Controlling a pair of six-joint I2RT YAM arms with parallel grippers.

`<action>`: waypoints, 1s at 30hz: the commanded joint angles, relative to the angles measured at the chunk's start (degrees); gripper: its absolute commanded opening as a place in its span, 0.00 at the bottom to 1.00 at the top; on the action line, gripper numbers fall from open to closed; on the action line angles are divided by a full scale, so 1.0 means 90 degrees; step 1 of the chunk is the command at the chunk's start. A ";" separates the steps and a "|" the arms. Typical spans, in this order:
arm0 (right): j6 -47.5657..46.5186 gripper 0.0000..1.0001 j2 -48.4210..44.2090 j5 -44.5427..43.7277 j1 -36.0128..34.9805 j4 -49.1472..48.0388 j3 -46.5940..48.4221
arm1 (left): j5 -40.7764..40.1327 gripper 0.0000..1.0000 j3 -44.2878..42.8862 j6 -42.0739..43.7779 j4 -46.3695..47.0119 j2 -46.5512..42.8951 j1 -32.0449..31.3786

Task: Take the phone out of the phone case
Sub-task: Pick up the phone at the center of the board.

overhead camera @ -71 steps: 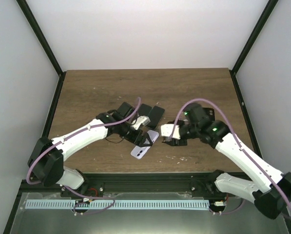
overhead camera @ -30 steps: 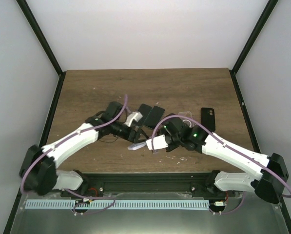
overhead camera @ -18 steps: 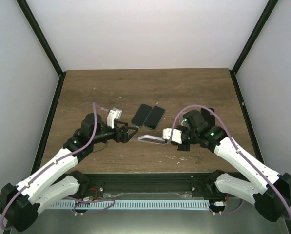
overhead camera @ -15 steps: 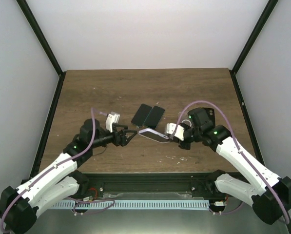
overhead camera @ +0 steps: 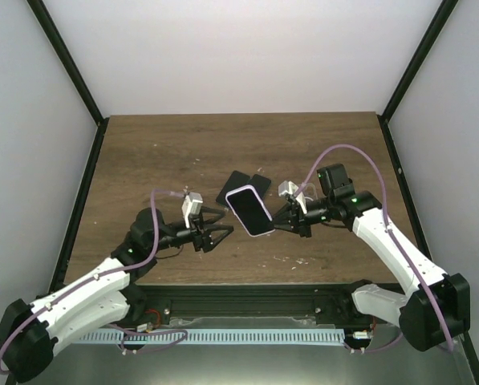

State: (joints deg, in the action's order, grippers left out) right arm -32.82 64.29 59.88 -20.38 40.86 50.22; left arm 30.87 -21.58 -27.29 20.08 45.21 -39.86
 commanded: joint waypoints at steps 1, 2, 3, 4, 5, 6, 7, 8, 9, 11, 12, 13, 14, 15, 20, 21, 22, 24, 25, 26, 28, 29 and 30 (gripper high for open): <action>0.0249 0.01 -0.0088 0.1152 0.0037 -0.0063 0.0294 | 0.0366 0.78 -0.0229 0.0254 0.0695 0.0338 -0.0173; 0.0196 0.01 -0.0097 0.1180 0.0031 -0.0013 0.0274 | 0.0351 0.74 -0.0328 0.0258 0.0614 0.0473 -0.0171; 0.0163 0.01 -0.0106 0.1202 0.0037 0.0045 0.0249 | 0.0311 0.72 -0.0432 0.0261 0.0536 0.0565 -0.0171; 0.0142 0.01 -0.0111 0.1237 0.0038 0.0078 0.0221 | 0.0332 0.71 -0.0564 0.0259 0.0520 0.0646 -0.0175; 0.0133 0.01 -0.0116 0.1299 0.0036 0.0103 0.0183 | 0.0409 0.70 -0.0645 0.0254 0.0567 0.0738 -0.0175; 0.0136 0.01 -0.0123 0.1354 0.0037 0.0113 0.0132 | 0.0507 0.67 -0.0723 0.0236 0.0618 0.0819 -0.0172; 0.0141 0.01 -0.0132 0.1386 0.0038 0.0103 0.0090 | 0.0623 0.64 -0.0795 0.0225 0.0666 0.0913 -0.0174; 0.0141 0.01 -0.0154 0.1401 0.0034 0.0099 0.0056 | 0.0768 0.61 -0.0868 0.0199 0.0718 0.0998 -0.0173; 0.0136 0.01 -0.0158 0.1391 0.0038 0.0099 0.0039 | 0.0894 0.58 -0.0932 0.0163 0.0775 0.1084 -0.0182; 0.0115 0.01 -0.0161 0.1370 0.0037 0.0103 0.0018 | 0.1145 0.52 -0.1015 0.0102 0.0921 0.1241 -0.0181; 0.0117 0.01 -0.0166 0.1374 0.0034 0.0094 0.0008 | 0.1220 0.50 -0.1050 0.0078 0.0966 0.1297 -0.0183; 0.0119 0.01 -0.0161 0.1385 0.0033 0.0082 -0.0002 | 0.1277 0.48 -0.1093 0.0065 0.0980 0.1346 -0.0181; 0.0134 0.01 -0.0153 0.1383 0.0034 0.0072 -0.0011 | 0.1306 0.47 -0.1128 0.0056 0.0976 0.1389 -0.0187; 0.0135 0.01 -0.0139 0.1384 0.0030 0.0070 -0.0013 | 0.1335 0.46 -0.1166 0.0054 0.0951 0.1421 -0.0195; 0.0164 0.01 -0.0117 0.1389 0.0033 0.0041 -0.0032 | 0.1442 0.38 -0.1340 0.0082 0.0848 0.1524 -0.0198; 0.0172 0.01 -0.0124 0.1393 0.0031 0.0031 -0.0039 | 0.1438 0.36 -0.1347 0.0083 0.0843 0.1533 -0.0206; 0.0181 0.01 -0.0125 0.1394 0.0030 0.0025 -0.0043 | 0.1418 0.34 -0.1363 0.0071 0.0838 0.1538 -0.0206; 0.0196 0.01 -0.0139 0.1374 0.0033 0.0007 -0.0071 | 0.1404 0.32 -0.1389 0.0037 0.0845 0.1563 -0.0206; 0.0211 0.01 -0.0154 0.1361 0.0037 -0.0006 -0.0084 | 0.1411 0.30 -0.1406 0.0026 0.0838 0.1577 -0.0208; 0.0226 0.01 -0.0165 0.1357 0.0037 -0.0022 -0.0092 | 0.1413 0.30 -0.1436 0.0038 0.0812 0.1599 -0.0211; 0.0248 0.01 -0.0169 0.1352 0.0036 -0.0038 -0.0114 | 0.1436 0.29 -0.1519 0.0084 0.0724 0.1675 -0.0224; 0.0248 0.01 -0.0166 0.1347 0.0029 -0.0038 -0.0113 | 0.1455 0.29 -0.1563 0.0104 0.0685 0.1710 -0.0225; 0.0258 0.01 -0.0165 0.1353 0.0032 -0.0038 -0.0113 | 0.1469 0.28 -0.1596 0.0116 0.0668 0.1746 -0.0226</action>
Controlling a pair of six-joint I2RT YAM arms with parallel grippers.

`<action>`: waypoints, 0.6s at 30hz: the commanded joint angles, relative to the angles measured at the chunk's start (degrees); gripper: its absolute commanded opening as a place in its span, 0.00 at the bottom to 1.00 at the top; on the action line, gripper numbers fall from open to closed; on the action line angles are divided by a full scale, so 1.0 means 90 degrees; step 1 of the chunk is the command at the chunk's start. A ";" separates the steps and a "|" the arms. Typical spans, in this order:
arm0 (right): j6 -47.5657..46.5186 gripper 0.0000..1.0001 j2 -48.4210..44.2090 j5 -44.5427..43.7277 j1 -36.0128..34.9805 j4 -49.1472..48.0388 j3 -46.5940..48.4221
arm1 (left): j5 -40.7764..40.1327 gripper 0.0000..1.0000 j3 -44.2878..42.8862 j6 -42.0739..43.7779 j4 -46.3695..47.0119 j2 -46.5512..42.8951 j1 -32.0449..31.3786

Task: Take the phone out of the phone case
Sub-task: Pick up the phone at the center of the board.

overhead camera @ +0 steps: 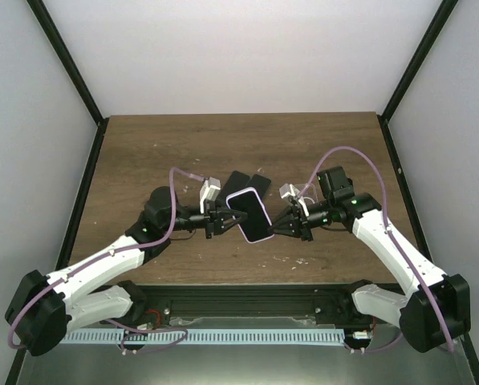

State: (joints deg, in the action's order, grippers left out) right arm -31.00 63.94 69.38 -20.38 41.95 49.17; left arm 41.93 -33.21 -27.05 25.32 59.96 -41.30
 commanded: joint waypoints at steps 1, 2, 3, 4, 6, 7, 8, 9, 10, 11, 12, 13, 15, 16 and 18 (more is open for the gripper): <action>0.0061 0.01 -0.0136 0.0301 0.0037 -0.0160 0.0013 | 0.0249 0.27 -0.0334 0.0102 0.0067 0.0136 -0.0070; 0.0070 0.01 -0.0148 0.0293 0.0031 -0.0167 0.0010 | 0.0261 0.24 -0.0359 0.0112 0.0060 0.0155 -0.0074; 0.0082 0.01 -0.0156 0.0297 0.0032 -0.0178 0.0006 | 0.0264 0.22 -0.0384 0.0119 0.0053 0.0175 -0.0070; 0.0092 0.01 -0.0166 0.0288 0.0037 -0.0195 0.0001 | 0.0271 0.19 -0.0401 0.0131 0.0042 0.0189 -0.0073; 0.0119 0.01 -0.0185 0.0289 0.0037 -0.0213 -0.0022 | 0.0292 0.16 -0.0427 0.0144 0.0042 0.0216 -0.0072; 0.0124 0.01 -0.0195 0.0289 0.0037 -0.0218 -0.0031 | 0.0301 0.15 -0.0430 0.0144 0.0041 0.0218 -0.0070; 0.0124 0.01 -0.0199 0.0284 0.0031 -0.0228 -0.0038 | 0.0302 0.14 -0.0431 0.0149 0.0047 0.0214 -0.0074; 0.0125 0.01 -0.0203 0.0282 0.0031 -0.0226 -0.0042 | 0.0299 0.13 -0.0428 0.0153 0.0034 0.0217 -0.0071; 0.0125 0.01 -0.0203 0.0279 0.0032 -0.0236 -0.0047 | 0.0299 0.12 -0.0428 0.0163 0.0024 0.0226 -0.0072; 0.0133 0.01 -0.0201 0.0278 0.0037 -0.0233 -0.0048 | 0.0306 0.10 -0.0428 0.0171 0.0014 0.0236 -0.0071; 0.0134 0.01 -0.0192 0.0284 0.0038 -0.0246 -0.0052 | 0.0310 0.09 -0.0429 0.0182 0.0005 0.0242 -0.0070; 0.0127 0.01 -0.0183 0.0283 0.0034 -0.0247 -0.0048 | 0.0320 0.08 -0.0427 0.0191 -0.0012 0.0242 -0.0069; 0.0104 0.01 -0.0198 0.0287 0.0037 -0.0235 -0.0038 | 0.0335 0.05 -0.0418 0.0193 -0.0054 0.0244 -0.0075; 0.0051 0.01 -0.0200 0.0279 0.0036 -0.0194 -0.0029 | 0.0361 0.04 -0.0405 0.0198 -0.0088 0.0221 -0.0070; -0.0187 0.11 -0.0226 0.0217 0.0037 -0.0012 0.0040 | 0.0423 0.01 -0.0398 0.0264 -0.0171 0.0178 -0.0061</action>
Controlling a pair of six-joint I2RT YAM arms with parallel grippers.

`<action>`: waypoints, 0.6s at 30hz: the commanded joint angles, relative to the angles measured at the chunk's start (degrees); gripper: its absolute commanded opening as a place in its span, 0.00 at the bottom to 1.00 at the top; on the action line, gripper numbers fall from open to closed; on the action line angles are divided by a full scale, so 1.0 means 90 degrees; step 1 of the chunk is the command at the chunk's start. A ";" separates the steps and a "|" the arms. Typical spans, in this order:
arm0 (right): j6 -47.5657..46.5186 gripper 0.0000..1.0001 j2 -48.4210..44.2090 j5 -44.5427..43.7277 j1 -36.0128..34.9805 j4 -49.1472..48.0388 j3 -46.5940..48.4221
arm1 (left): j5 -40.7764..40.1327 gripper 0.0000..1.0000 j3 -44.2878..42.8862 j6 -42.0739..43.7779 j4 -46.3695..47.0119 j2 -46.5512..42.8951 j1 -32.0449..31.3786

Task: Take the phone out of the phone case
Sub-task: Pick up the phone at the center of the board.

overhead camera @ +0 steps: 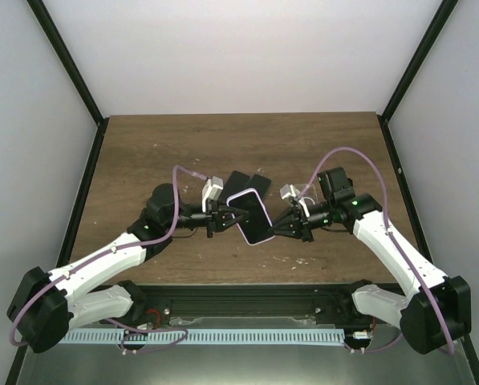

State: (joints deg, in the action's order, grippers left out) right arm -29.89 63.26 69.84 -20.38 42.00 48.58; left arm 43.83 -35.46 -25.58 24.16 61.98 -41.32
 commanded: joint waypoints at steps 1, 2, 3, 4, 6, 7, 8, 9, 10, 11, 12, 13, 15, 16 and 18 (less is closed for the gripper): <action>-0.0522 0.17 -0.0151 0.0098 0.0028 0.0142 0.0168 | 0.0261 0.00 -0.0158 0.0135 -0.0114 -0.0078 -0.0049; -0.0743 0.22 -0.0142 0.0032 0.0026 0.0341 0.0248 | 0.0310 0.00 -0.0155 0.0167 -0.0177 -0.0100 -0.0032; -0.1021 0.27 -0.0094 -0.0055 0.0017 0.0564 0.0330 | 0.0346 0.00 -0.0167 0.0183 -0.0234 -0.0121 -0.0010; -0.1294 0.32 -0.0050 -0.0190 -0.0010 0.0809 0.0423 | 0.0398 0.00 -0.0172 0.0194 -0.0271 -0.0141 0.0005; -0.1794 0.39 0.0058 -0.0442 -0.0063 0.1266 0.0587 | 0.0505 0.00 -0.0177 0.0196 -0.0322 -0.0181 0.0052; -0.1992 0.41 0.0091 -0.0563 -0.0092 0.1462 0.0658 | 0.0549 0.00 -0.0174 0.0196 -0.0335 -0.0200 0.0059; -0.2184 0.44 0.0118 -0.0682 -0.0112 0.1638 0.0717 | 0.0603 0.00 -0.0179 0.0183 -0.0332 -0.0210 0.0087; -0.2340 0.46 0.0127 -0.0803 -0.0142 0.1791 0.0761 | 0.0664 0.00 -0.0174 0.0164 -0.0331 -0.0219 0.0101; -0.2443 0.48 0.0108 -0.0931 -0.0188 0.1871 0.0796 | 0.0731 0.00 -0.0173 0.0151 -0.0326 -0.0212 0.0120; -0.2523 0.49 0.0075 -0.1080 -0.0237 0.1909 0.0811 | 0.0833 0.00 -0.0172 0.0127 -0.0296 -0.0201 0.0133; -0.2550 0.50 0.0024 -0.1237 -0.0310 0.1910 0.0808 | 0.0938 0.00 -0.0172 0.0085 -0.0251 -0.0176 0.0139; -0.2557 0.51 -0.0032 -0.1399 -0.0392 0.1889 0.0804 | 0.1036 0.00 -0.0179 0.0033 -0.0186 -0.0148 0.0149; -0.2552 0.51 -0.0140 -0.1742 -0.0622 0.1818 0.0789 | 0.1203 0.00 -0.0204 -0.0073 -0.0074 -0.0072 0.0155; -0.2533 0.51 -0.0175 -0.1893 -0.0729 0.1798 0.0785 | 0.1271 0.00 -0.0223 -0.0119 -0.0027 -0.0033 0.0152; -0.2494 0.51 -0.0212 -0.2114 -0.0957 0.1756 0.0766 | 0.1371 0.00 -0.0255 -0.0201 0.0054 0.0043 0.0153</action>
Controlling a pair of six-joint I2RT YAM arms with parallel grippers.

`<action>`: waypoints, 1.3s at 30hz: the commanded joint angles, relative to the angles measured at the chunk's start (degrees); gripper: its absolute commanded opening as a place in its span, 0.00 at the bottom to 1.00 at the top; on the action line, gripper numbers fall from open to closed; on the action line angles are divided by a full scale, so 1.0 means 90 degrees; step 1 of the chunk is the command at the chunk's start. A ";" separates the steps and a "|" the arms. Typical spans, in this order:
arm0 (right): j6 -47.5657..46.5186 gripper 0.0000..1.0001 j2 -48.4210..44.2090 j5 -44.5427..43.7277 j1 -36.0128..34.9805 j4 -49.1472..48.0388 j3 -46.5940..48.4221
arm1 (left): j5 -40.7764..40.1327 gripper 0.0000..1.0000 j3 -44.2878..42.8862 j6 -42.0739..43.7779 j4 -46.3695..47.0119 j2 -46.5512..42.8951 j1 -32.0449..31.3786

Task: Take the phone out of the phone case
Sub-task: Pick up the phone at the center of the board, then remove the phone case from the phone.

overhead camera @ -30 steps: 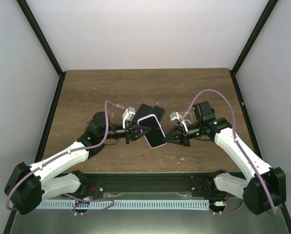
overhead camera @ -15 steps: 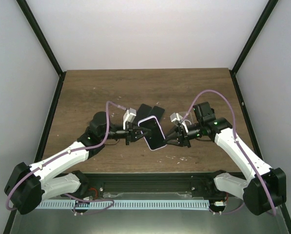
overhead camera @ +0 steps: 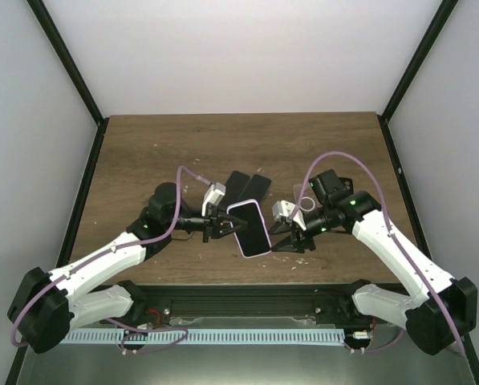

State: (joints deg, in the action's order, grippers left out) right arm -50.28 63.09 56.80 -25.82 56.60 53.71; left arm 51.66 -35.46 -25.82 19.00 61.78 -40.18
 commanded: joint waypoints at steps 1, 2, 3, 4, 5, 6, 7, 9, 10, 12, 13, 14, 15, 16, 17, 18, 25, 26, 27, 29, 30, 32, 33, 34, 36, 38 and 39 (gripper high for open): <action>-0.0195 0.51 -0.0198 -0.0745 -0.0450 0.0121 0.0181 | 0.0540 0.00 -0.0269 -0.0206 0.0654 0.0085 0.0027; -0.0160 0.50 -0.0195 -0.0793 -0.0533 0.0105 0.0161 | 0.0575 0.00 -0.0291 -0.0223 0.0656 0.0110 0.0030; -0.0118 0.50 -0.0202 -0.0832 -0.0605 0.0083 0.0131 | 0.0607 0.00 -0.0308 -0.0233 0.0660 0.0134 0.0026; -0.0101 0.49 -0.0203 -0.0855 -0.0686 0.0079 0.0106 | 0.0646 0.00 -0.0311 -0.0244 0.0670 0.0145 0.0027; -0.0090 0.47 -0.0224 -0.0867 -0.0744 0.0083 0.0083 | 0.0676 0.00 -0.0323 -0.0258 0.0665 0.0148 0.0022; -0.0089 0.46 -0.0244 -0.0866 -0.0795 0.0074 0.0070 | 0.0707 0.00 -0.0327 -0.0277 0.0679 0.0148 0.0028; -0.0087 0.44 -0.0265 -0.0866 -0.0817 0.0069 0.0067 | 0.0740 0.00 -0.0325 -0.0284 0.0676 0.0147 0.0024; -0.0087 0.40 -0.0334 -0.0869 -0.0839 0.0051 0.0085 | 0.0789 0.00 -0.0335 -0.0295 0.0679 0.0161 0.0024; -0.0087 0.38 -0.0365 -0.0871 -0.0841 0.0036 0.0092 | 0.0801 0.00 -0.0337 -0.0303 0.0674 0.0166 0.0025; -0.0095 0.35 -0.0398 -0.0862 -0.0851 0.0026 0.0096 | 0.0822 0.00 -0.0347 -0.0312 0.0672 0.0179 0.0023; -0.0105 0.34 -0.0412 -0.0854 -0.0851 0.0029 0.0096 | 0.0832 0.00 -0.0355 -0.0319 0.0669 0.0193 0.0029; -0.0121 0.33 -0.0409 -0.0846 -0.0851 0.0026 0.0089 | 0.0849 0.00 -0.0364 -0.0332 0.0679 0.0212 0.0031; -0.0130 0.32 -0.0408 -0.0844 -0.0860 0.0018 0.0087 | 0.0872 0.00 -0.0371 -0.0362 0.0701 0.0247 0.0031; -0.0142 0.32 -0.0406 -0.0842 -0.0868 0.0016 0.0078 | 0.0908 0.00 -0.0379 -0.0392 0.0733 0.0275 0.0026; -0.0152 0.30 -0.0400 -0.0854 -0.0875 0.0011 0.0077 | 0.0948 0.00 -0.0387 -0.0438 0.0781 0.0312 0.0023; -0.0168 0.29 -0.0408 -0.0868 -0.0880 -0.0003 0.0077 | 0.0979 0.00 -0.0399 -0.0480 0.0845 0.0351 0.0029; -0.0289 0.20 -0.0585 -0.1156 -0.1057 -0.0140 0.0145 | 0.1265 0.00 -0.0544 -0.0715 0.0960 0.0607 0.0023; -0.0300 0.20 -0.0634 -0.1263 -0.1133 -0.0187 0.0145 | 0.1265 0.00 -0.0556 -0.0744 0.0948 0.0622 0.0020; -0.0310 0.19 -0.0689 -0.1394 -0.1230 -0.0251 0.0137 | 0.1267 0.00 -0.0577 -0.0773 0.0950 0.0646 0.0023; -0.0333 0.18 -0.0778 -0.1620 -0.1417 -0.0368 0.0096 | 0.1259 0.00 -0.0611 -0.0870 0.0959 0.0707 0.0029; -0.0359 0.17 -0.0809 -0.1729 -0.1506 -0.0434 0.0074 | 0.1254 0.00 -0.0631 -0.0951 0.0987 0.0754 0.0024; -0.0422 0.16 -0.0835 -0.1953 -0.1669 -0.0562 0.0025 | 0.1318 0.00 -0.0680 -0.1155 0.1168 0.0880 0.0024; -0.0462 0.16 -0.0829 -0.2060 -0.1725 -0.0618 0.0007 | 0.1373 0.00 -0.0696 -0.1288 0.1304 0.0947 0.0022; -0.0505 0.15 -0.0827 -0.2176 -0.1764 -0.0687 -0.0010 | 0.1430 0.00 -0.0707 -0.1420 0.1462 0.1012 0.0026; -0.0551 0.14 -0.0832 -0.2373 -0.1779 -0.0868 -0.0051 | 0.1525 0.00 -0.0716 -0.1701 0.1761 0.1120 0.0018; -0.0560 0.12 -0.0861 -0.2560 -0.1775 -0.1130 -0.0145 | 0.1577 0.00 -0.0709 -0.1897 0.1985 0.1185 0.0014; -0.0538 0.10 -0.0881 -0.2649 -0.1779 -0.1258 -0.0199 | 0.1583 0.00 -0.0714 -0.1949 0.2030 0.1200 0.0016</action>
State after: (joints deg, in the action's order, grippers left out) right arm -52.51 55.81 37.80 -40.88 55.61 52.95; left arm 64.84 -39.20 -36.49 27.99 72.05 -39.62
